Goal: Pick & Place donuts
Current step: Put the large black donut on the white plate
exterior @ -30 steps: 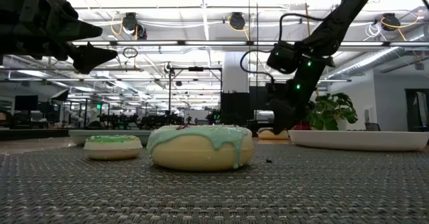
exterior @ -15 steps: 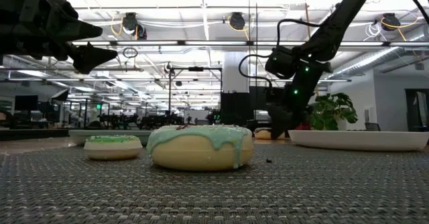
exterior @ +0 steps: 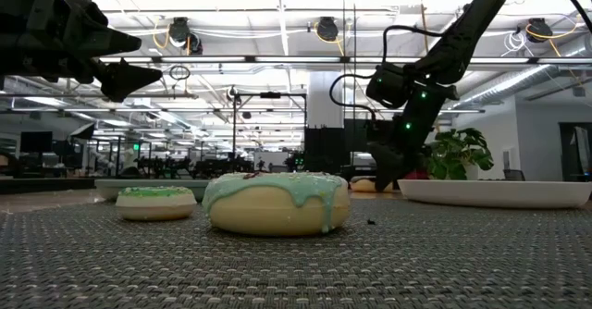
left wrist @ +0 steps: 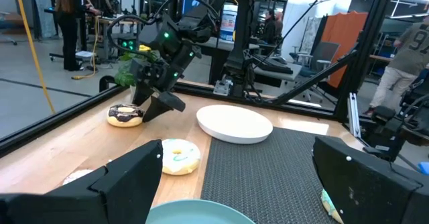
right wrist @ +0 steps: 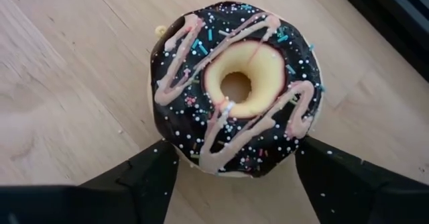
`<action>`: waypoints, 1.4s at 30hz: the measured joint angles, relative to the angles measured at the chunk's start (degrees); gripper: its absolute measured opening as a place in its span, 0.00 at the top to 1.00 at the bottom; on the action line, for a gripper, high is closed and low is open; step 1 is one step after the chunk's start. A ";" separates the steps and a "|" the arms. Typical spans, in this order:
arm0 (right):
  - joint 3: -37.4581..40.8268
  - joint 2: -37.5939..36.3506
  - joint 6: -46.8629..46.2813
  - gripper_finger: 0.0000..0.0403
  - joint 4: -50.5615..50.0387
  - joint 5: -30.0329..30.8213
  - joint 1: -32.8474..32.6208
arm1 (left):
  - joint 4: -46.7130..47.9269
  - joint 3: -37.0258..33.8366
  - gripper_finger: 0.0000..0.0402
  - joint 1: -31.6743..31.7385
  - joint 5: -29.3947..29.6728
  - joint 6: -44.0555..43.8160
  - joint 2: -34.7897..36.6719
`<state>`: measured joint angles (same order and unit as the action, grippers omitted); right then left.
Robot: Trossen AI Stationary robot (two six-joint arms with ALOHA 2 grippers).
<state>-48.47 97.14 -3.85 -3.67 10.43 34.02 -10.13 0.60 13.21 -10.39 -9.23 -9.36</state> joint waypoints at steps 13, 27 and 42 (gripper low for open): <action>-0.02 -0.04 0.19 0.42 2.61 -0.15 -0.20 | 0.00 0.02 0.06 0.00 0.00 -0.02 0.00; -0.04 -1.35 0.22 0.51 2.60 -0.23 -2.45 | -0.02 0.00 0.06 -0.02 0.00 -0.02 0.00; -0.11 -23.60 -8.18 0.52 -19.97 -0.22 -14.51 | -0.01 0.01 0.06 -0.01 -0.01 -0.02 0.00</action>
<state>-48.58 73.54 -12.03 -23.64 10.20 19.51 -10.14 0.61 13.20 -10.40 -9.26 -9.37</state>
